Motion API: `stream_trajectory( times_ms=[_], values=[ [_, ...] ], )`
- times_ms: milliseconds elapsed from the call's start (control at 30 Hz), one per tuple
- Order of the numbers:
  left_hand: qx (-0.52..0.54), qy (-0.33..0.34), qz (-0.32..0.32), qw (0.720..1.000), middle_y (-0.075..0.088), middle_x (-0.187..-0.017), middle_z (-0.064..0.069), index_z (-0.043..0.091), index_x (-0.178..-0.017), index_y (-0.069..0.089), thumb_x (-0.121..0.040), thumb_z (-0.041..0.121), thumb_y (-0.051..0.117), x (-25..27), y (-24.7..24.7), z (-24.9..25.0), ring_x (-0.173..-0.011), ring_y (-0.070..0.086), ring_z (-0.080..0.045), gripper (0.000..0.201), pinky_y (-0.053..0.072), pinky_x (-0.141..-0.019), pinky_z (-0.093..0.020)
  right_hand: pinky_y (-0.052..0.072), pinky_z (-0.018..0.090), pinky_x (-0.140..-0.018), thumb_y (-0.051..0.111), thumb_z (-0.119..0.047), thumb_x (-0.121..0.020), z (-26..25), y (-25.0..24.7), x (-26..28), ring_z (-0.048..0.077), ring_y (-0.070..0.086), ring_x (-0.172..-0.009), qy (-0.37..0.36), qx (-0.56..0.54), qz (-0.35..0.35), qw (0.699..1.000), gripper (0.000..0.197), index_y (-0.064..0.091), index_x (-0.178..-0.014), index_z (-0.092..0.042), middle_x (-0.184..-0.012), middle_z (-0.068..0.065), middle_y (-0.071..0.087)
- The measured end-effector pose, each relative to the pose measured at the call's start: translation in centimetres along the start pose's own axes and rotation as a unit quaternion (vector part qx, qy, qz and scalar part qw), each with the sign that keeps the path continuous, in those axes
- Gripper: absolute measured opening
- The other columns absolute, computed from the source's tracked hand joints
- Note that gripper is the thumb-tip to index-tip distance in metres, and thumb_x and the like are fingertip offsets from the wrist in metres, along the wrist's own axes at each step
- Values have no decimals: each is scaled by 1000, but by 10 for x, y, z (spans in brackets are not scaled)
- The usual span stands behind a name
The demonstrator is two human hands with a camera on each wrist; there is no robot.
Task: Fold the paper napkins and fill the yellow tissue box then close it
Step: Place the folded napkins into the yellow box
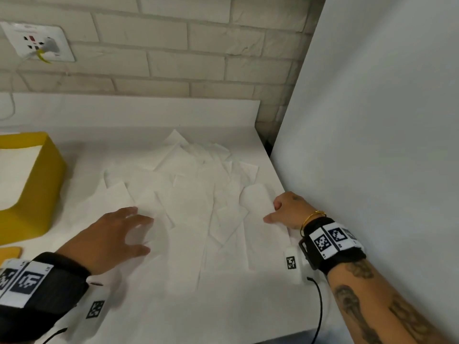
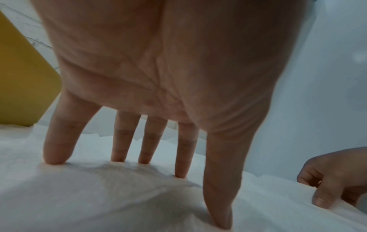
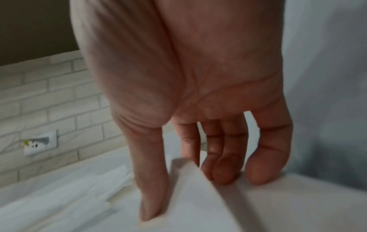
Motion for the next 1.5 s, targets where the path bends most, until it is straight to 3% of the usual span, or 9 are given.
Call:
stream_trajectory(
  times_ms=[133,367,533,733,867,1033,1100,1267,1500],
  values=[
    [10,-7,-1,1000,20,-166,11,47,-148,37,-88,58,66,0,-2,0,-148,27,-13,67,25,-118,-30,44,26,-60,77,-22,-87,-2,-20,4,18,57,-71,-32,-142,39,989,23,57,-77,-15,-79,1,58],
    [191,41,75,978,54,-132,28,51,-119,55,-78,64,68,10,-27,28,-114,51,5,45,37,-92,-12,60,38,-81,66,0,-89,-53,-85,45,26,74,-89,-192,-469,3,862,25,72,-111,-9,-101,10,77],
    [548,65,75,830,74,-117,9,33,-122,66,-81,57,74,16,-33,75,-110,69,-4,48,53,-102,-32,61,31,-70,65,-9,-76,-97,-74,53,21,75,-86,-249,-551,-67,794,35,69,-111,-10,-100,7,77],
    [770,-2,17,638,73,-122,-3,26,-130,64,-81,71,61,5,-18,94,-111,71,-22,67,55,-98,-43,61,42,-86,65,-9,-84,-129,-11,46,31,72,-105,-225,-584,-143,767,43,63,-127,-8,-120,14,73],
    [775,36,-11,631,68,-133,-7,20,-137,62,-101,56,41,4,-14,91,-125,64,-25,55,45,-107,-44,53,55,-100,72,-12,-91,-141,27,38,36,70,-110,-204,-539,-135,806,35,63,-124,-9,-117,15,73],
    [783,-22,37,620,74,-119,-11,7,-126,67,-106,32,48,-1,-7,74,-110,72,-25,37,53,-95,-40,57,26,-77,77,-19,-88,-140,33,34,13,74,-92,-195,-492,-12,849,24,66,-108,-19,-92,-4,78],
    [788,-40,49,612,76,-114,-10,6,-119,70,-105,30,50,-1,-8,68,-103,74,-22,34,54,-89,-38,56,29,-83,83,-29,-81,-132,31,29,12,72,-96,-183,-479,29,858,34,65,-109,-25,-97,-4,76],
    [807,-33,69,585,71,-123,-18,2,-126,66,-102,34,51,-4,-19,57,-115,68,-32,43,50,-102,-47,56,43,-98,81,-22,-82,-138,54,43,24,73,-104,-186,-472,-141,850,42,67,-120,-10,-110,8,77],
    [808,-21,86,582,72,-120,-18,3,-125,66,-97,26,58,-6,-18,46,-107,72,-32,37,61,-87,-42,55,48,-100,75,-7,-88,-153,79,43,27,73,-106,-205,-462,-165,847,31,71,-119,-7,-112,10,76]
  ],
)
Point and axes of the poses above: each hand's wrist, its own x-axis away from the middle knuckle, its own y-axis out of the palm, z = x × y, the point moved 5 cm from there along -x, towards the middle knuckle
